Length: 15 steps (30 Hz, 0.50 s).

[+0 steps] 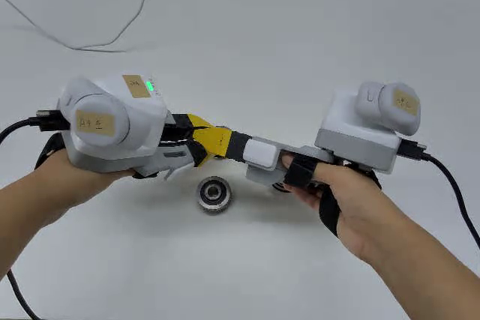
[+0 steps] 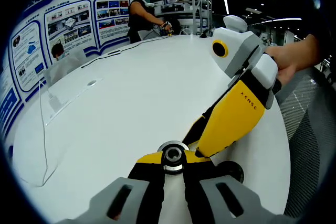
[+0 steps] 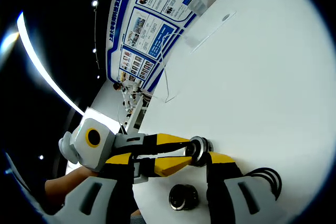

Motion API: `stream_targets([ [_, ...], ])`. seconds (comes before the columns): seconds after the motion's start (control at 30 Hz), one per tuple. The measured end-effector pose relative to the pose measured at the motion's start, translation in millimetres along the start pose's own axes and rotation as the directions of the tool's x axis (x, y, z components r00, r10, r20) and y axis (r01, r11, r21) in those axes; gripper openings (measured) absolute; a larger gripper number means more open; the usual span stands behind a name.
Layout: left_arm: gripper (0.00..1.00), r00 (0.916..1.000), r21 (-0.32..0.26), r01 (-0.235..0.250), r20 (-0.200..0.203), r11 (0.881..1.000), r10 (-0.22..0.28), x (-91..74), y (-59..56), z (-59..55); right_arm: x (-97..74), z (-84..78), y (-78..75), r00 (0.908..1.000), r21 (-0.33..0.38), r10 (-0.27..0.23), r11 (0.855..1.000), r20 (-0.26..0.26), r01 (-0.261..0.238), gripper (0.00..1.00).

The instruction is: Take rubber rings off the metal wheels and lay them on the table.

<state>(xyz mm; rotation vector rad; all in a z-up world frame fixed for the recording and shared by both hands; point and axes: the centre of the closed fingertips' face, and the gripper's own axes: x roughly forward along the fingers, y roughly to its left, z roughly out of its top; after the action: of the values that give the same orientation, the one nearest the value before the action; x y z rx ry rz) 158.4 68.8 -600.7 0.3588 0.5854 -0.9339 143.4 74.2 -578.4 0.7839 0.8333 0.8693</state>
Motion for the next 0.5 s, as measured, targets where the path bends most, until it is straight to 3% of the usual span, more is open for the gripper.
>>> stream_targets([
  [0.5,0.13,1.0,0.003,0.001,0.0,1.0,-0.001,0.2,-1.0,0.4,-1.0,5.1,-12.0,0.9998,-0.026,-0.021,0.999,-0.005,0.021,0.41],
])
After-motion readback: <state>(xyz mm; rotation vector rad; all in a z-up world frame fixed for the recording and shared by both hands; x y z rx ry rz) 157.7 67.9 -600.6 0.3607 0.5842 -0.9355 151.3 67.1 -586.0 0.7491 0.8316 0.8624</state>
